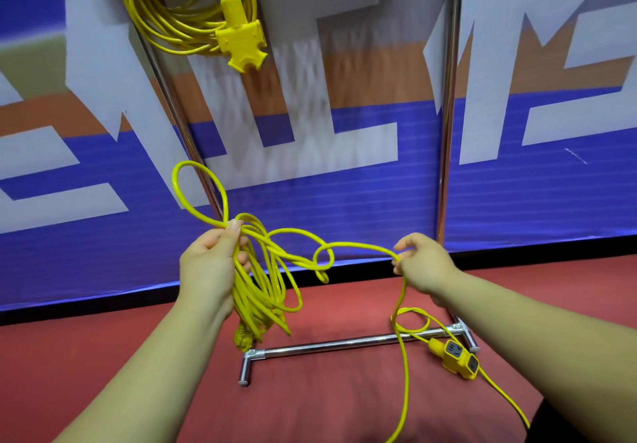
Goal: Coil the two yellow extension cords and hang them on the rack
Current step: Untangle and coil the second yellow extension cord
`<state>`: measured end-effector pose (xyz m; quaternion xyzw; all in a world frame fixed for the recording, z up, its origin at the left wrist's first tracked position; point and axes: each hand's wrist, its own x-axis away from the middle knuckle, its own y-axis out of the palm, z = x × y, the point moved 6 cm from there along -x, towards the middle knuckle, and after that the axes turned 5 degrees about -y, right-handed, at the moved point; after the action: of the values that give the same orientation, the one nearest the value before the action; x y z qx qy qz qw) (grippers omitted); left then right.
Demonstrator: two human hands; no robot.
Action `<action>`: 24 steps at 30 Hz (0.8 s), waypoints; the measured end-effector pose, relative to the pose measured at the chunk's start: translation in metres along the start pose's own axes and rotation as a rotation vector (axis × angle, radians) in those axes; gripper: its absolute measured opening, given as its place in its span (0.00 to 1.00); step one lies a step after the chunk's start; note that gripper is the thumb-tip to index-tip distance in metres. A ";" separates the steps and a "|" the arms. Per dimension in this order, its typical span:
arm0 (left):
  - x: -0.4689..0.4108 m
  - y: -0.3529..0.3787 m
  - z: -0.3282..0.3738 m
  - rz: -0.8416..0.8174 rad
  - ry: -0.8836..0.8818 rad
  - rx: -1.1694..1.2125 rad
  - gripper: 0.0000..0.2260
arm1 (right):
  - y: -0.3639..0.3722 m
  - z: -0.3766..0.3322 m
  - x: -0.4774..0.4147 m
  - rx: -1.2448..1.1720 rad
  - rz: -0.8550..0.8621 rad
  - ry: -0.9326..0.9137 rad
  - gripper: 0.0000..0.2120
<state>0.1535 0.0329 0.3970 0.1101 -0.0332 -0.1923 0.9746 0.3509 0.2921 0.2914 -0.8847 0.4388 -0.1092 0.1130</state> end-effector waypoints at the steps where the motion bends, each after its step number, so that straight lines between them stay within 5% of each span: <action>1: 0.001 0.002 -0.001 -0.014 0.002 -0.012 0.10 | 0.011 -0.001 0.004 0.028 -0.095 -0.002 0.11; 5: 0.009 0.016 -0.002 -0.108 -0.001 -0.051 0.11 | 0.046 -0.022 0.028 0.005 -0.447 -0.012 0.15; 9: 0.020 0.030 -0.003 -0.188 -0.010 -0.131 0.12 | 0.060 -0.048 0.044 0.034 -0.513 -0.090 0.06; 12: 0.019 0.029 -0.004 -0.162 -0.017 -0.094 0.11 | 0.045 -0.058 0.030 -0.135 -0.319 -0.167 0.10; 15: 0.005 0.010 -0.006 -0.050 -0.057 0.010 0.09 | 0.001 -0.038 0.004 -0.477 0.059 -0.037 0.09; 19: -0.008 -0.008 -0.010 0.028 -0.047 -0.007 0.09 | -0.027 -0.002 -0.012 -0.321 0.274 0.020 0.11; 24: -0.003 -0.004 -0.007 -0.032 -0.029 -0.033 0.09 | 0.005 -0.020 0.000 -0.230 -0.175 -0.072 0.09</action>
<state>0.1498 0.0322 0.3894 0.0918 -0.0422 -0.2099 0.9725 0.3415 0.2871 0.3087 -0.9301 0.3651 -0.0357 0.0165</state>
